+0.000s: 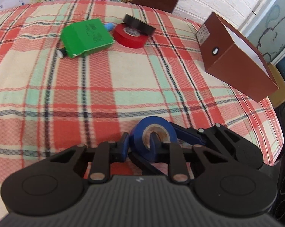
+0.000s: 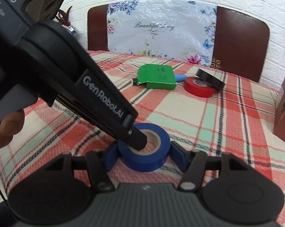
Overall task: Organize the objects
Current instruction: 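Grasp the blue electrical tape roll with the left gripper and carry it to the box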
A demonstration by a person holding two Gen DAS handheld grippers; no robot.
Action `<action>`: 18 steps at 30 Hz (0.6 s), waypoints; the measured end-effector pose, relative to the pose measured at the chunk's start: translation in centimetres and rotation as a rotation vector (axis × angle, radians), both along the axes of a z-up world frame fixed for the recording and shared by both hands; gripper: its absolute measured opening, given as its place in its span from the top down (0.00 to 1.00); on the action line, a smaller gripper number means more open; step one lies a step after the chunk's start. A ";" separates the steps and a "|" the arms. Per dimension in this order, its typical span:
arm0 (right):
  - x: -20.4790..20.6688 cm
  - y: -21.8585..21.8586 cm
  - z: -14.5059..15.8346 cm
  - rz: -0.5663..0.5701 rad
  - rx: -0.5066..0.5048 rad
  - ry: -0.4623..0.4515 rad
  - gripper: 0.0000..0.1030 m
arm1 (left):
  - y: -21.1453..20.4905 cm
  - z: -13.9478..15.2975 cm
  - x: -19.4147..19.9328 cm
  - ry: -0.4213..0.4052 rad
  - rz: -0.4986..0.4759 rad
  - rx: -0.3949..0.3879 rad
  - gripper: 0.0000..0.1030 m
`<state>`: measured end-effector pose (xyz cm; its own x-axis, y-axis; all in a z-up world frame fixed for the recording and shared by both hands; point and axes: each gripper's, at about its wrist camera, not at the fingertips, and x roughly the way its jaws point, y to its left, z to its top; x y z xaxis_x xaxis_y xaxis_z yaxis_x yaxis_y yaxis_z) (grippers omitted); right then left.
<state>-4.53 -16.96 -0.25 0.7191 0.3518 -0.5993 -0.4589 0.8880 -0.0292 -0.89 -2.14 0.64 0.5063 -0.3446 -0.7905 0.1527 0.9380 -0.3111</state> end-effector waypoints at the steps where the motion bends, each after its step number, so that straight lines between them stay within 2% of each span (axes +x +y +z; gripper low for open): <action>1: -0.1 -0.5 0.0 -0.012 -0.001 0.004 0.42 | -0.8 0.0 0.1 0.000 -0.015 0.009 0.75; 7: -0.5 -4.7 0.0 -0.106 -0.005 0.025 0.42 | -6.4 0.0 1.2 -0.006 -0.134 0.062 0.75; 13: -1.7 -10.2 0.0 -0.242 -0.039 0.003 0.42 | -14.5 -0.2 2.2 -0.006 -0.309 0.103 0.75; 18: -3.2 -15.3 0.1 -0.380 -0.040 -0.010 0.42 | -21.8 -0.5 1.5 -0.065 -0.458 0.152 0.75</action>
<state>-7.69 -32.29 -0.20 0.7994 0.0355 -0.5998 -0.0969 0.9928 -0.0703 0.60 -23.95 0.17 0.3796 -0.4264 -0.8211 0.5753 0.8038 -0.1515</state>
